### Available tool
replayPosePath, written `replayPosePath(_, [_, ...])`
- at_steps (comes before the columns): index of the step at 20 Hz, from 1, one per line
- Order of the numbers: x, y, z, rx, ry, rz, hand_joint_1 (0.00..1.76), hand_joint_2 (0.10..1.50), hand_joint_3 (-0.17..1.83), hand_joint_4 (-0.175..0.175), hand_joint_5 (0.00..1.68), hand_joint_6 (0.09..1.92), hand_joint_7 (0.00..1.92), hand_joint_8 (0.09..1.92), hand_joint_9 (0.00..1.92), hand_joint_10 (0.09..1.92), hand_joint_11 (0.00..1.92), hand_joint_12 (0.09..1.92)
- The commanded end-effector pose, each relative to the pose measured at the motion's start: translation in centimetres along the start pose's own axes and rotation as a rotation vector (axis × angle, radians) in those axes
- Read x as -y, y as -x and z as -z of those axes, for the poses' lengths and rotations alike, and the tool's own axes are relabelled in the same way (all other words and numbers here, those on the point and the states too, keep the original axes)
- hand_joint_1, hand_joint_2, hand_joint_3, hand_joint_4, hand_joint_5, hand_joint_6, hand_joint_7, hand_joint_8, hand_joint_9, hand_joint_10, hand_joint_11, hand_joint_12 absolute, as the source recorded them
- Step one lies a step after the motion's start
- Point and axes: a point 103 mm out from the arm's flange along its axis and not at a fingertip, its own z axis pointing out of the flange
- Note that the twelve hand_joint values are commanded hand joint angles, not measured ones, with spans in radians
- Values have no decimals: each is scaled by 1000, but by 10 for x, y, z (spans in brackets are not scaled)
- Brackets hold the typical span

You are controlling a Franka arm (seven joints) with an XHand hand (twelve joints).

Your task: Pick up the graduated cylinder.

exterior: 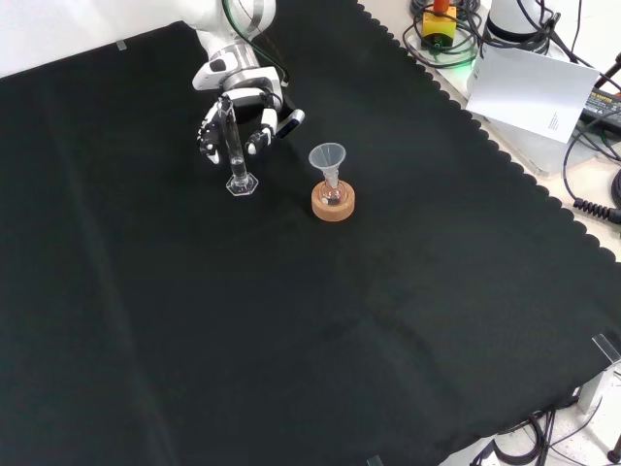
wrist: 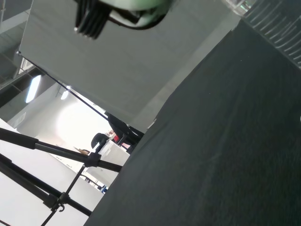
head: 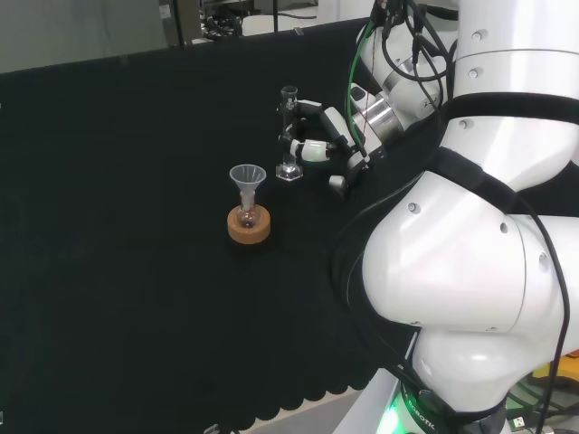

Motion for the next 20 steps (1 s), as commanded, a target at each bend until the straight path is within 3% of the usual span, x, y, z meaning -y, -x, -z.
replayPosePath(1, [0,1,-2,2,-1,-4,1030,738,564,14,695,487,719,556,1036,307,760,1089])
replayPosePath(20, [0,1,-4,13,4,-6,1069,774,569,8,689,577,824,574,1132,247,884,1020])
